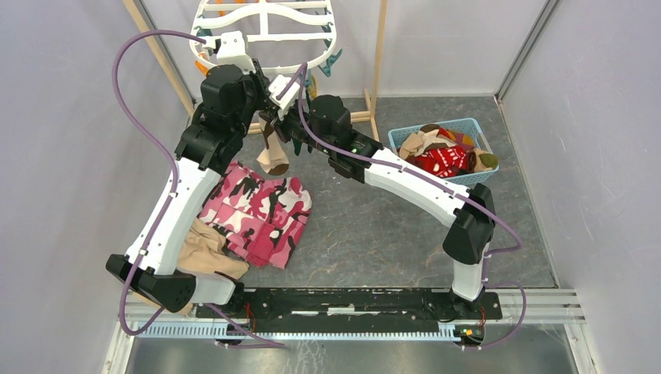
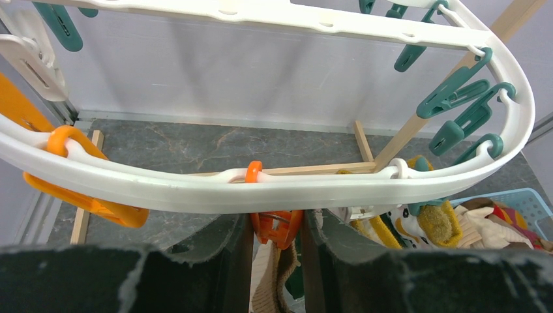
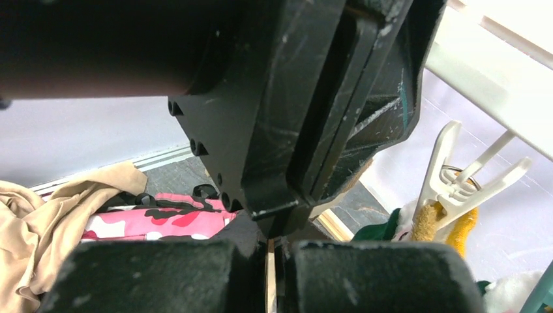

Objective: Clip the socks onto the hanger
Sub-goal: Clamp the sock onto the hanger.

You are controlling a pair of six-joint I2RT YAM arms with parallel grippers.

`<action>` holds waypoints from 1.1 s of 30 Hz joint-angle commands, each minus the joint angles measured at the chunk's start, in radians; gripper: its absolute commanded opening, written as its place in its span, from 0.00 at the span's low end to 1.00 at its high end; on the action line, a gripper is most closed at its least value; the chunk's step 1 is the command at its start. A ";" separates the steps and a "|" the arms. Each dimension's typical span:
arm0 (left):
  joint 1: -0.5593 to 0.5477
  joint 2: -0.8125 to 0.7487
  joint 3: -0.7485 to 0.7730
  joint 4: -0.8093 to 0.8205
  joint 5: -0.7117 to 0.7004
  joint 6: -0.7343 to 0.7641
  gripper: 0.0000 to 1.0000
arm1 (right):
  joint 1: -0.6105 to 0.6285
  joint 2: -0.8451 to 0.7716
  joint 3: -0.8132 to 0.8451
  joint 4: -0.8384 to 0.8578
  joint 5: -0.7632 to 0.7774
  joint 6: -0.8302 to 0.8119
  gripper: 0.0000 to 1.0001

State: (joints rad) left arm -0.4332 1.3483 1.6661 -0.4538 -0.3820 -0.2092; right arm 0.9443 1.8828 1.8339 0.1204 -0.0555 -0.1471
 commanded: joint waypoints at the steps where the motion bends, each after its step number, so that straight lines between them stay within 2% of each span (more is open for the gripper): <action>1: 0.004 -0.038 0.003 0.050 0.011 -0.047 0.02 | 0.001 0.010 -0.010 0.055 -0.012 -0.021 0.00; 33: 0.003 -0.052 -0.013 0.053 0.037 -0.064 0.02 | -0.026 0.009 -0.017 0.120 -0.051 -0.086 0.00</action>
State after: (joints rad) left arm -0.4332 1.3262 1.6493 -0.4389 -0.3565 -0.2462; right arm 0.9253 1.8954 1.8000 0.1825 -0.1051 -0.2153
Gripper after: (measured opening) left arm 0.352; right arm 0.010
